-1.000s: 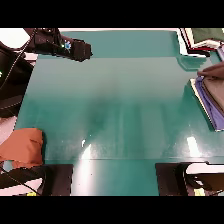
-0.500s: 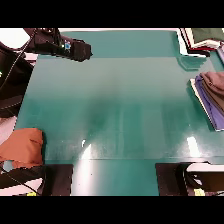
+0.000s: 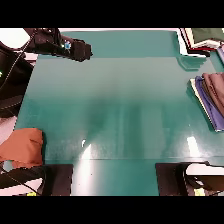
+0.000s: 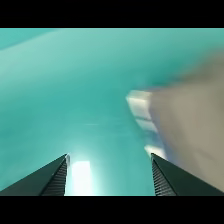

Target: Fold the shirts.

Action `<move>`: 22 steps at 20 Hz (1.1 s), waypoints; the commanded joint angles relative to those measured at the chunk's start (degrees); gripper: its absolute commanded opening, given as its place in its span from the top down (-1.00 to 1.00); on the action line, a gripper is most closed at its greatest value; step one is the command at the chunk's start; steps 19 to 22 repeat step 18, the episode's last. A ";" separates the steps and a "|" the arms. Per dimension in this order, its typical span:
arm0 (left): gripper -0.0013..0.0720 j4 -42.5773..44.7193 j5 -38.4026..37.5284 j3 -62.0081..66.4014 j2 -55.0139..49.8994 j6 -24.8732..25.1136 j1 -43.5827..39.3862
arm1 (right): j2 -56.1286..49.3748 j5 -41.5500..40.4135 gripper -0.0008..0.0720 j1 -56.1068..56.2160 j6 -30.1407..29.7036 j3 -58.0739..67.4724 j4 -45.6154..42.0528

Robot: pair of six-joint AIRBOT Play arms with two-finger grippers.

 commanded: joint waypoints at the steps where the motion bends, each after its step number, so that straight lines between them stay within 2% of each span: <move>1: 0.88 0.00 0.07 0.00 0.02 0.02 -0.02 | 1.16 0.11 -0.58 15.17 0.52 0.02 2.21; 5: 0.88 0.00 1.42 0.00 0.02 0.02 -0.02 | 1.09 -0.57 -0.58 32.59 0.52 0.02 -2.97; 6: 0.88 -0.02 2.14 0.00 0.02 0.02 -0.02 | 1.09 -0.68 -0.49 36.37 0.50 0.02 -5.03; 7: 0.88 -0.02 3.06 0.00 0.02 0.02 -0.02 | 1.09 -0.79 -0.22 39.45 0.50 0.02 -6.88; 9: 0.88 -0.02 4.66 0.00 0.02 0.02 -0.02 | 1.09 -1.14 0.72 44.50 0.48 0.02 -10.49; 10: 0.88 -0.02 5.42 0.00 0.02 0.02 -0.02 | 1.09 -1.27 0.92 46.40 0.48 0.02 -11.47; 15: 0.88 -0.02 8.76 0.00 0.02 0.02 -0.02 | 1.09 -0.94 0.92 49.42 0.52 0.02 -12.26; 22: 0.88 -0.02 8.79 0.00 0.02 0.02 -0.02 | 1.09 0.22 0.92 49.42 0.70 0.02 -12.24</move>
